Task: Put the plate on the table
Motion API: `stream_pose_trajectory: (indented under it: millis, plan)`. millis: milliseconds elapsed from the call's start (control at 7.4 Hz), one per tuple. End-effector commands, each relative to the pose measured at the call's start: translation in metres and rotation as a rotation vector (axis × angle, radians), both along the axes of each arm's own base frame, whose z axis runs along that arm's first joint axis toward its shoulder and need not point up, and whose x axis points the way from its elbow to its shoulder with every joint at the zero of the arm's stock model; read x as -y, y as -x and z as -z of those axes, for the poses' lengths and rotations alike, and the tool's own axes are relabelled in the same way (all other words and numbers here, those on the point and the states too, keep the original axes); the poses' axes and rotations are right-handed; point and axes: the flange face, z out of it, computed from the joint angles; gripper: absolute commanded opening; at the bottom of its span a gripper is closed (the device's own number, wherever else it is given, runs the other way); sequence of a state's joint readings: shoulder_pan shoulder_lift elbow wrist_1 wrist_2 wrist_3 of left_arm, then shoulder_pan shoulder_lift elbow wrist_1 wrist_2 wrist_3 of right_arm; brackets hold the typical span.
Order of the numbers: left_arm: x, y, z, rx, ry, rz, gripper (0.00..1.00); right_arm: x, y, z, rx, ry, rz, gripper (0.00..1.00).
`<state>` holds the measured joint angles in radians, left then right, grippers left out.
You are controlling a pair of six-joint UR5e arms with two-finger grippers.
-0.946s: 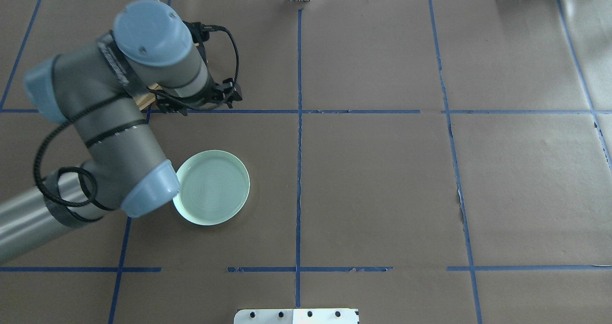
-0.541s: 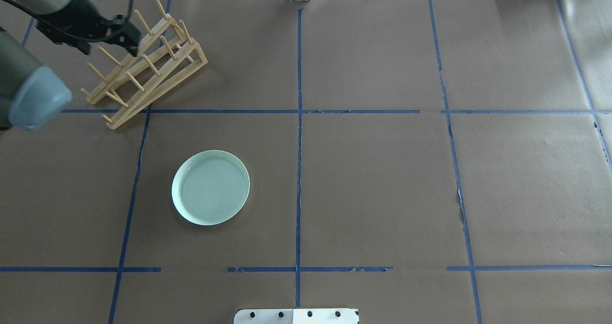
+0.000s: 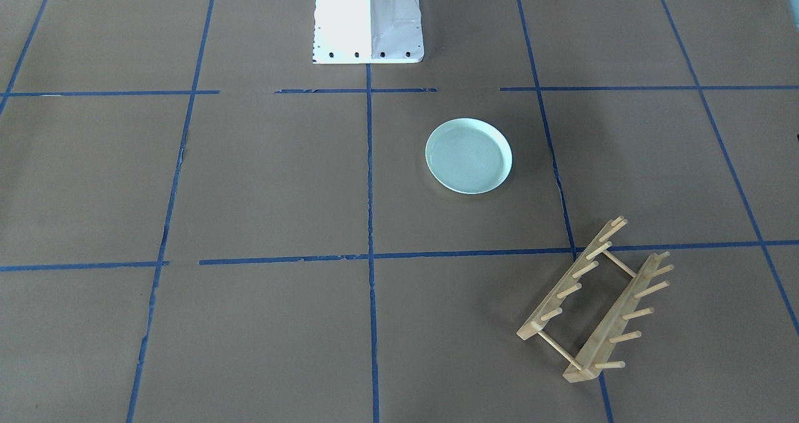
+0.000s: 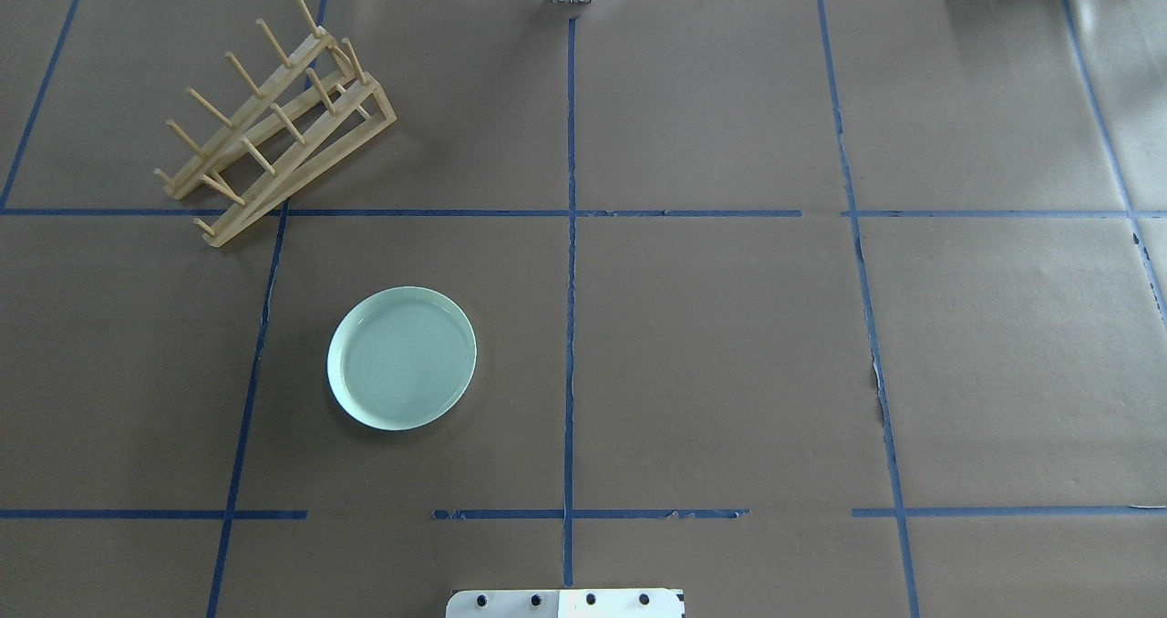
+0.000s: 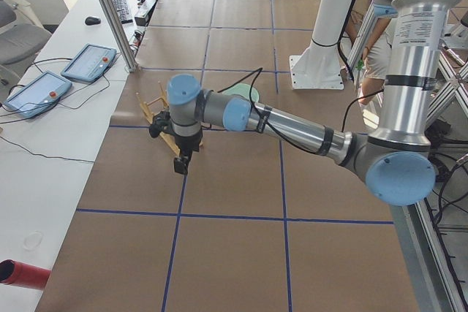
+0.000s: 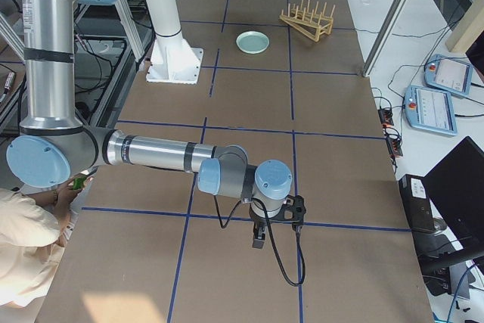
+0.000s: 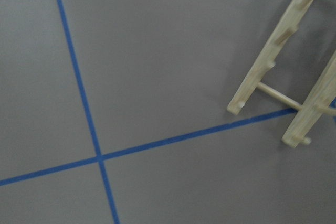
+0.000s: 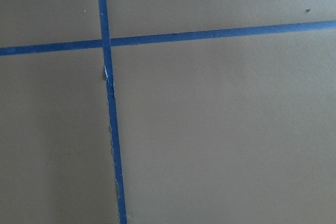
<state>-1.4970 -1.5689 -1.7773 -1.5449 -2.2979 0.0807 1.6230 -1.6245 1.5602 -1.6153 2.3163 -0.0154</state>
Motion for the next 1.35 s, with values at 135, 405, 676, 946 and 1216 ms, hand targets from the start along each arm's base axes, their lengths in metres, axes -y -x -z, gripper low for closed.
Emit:
stream_pose_trajectory:
  millis: [135, 405, 676, 946, 1216]
  plan:
    - [-0.090, 0.033, -0.108, -0.019, 0.143, 0.038, 1.00, 0.000, 0.000, 0.000, 0.000, 0.000, 0.000, 1.00]
    - [-0.089, 0.045, -0.104, -0.016, 0.126, 0.062, 1.00, 0.000, 0.000, 0.000, 0.000, 0.000, 0.000, 1.00]
    - [-0.087, 0.064, -0.097, -0.015, 0.121, 0.112, 1.00, 0.000, 0.000, 0.001, 0.000, -0.001, 0.000, 1.00]
    - [-0.085, 0.064, -0.094, -0.020, 0.103, 0.103, 1.00, 0.000, 0.000, 0.001, 0.000, -0.001, 0.000, 1.00]
    - [-0.080, 0.064, -0.092, -0.019, 0.100, 0.105, 1.00, 0.000, 0.000, 0.001, 0.000, -0.001, 0.000, 1.00]
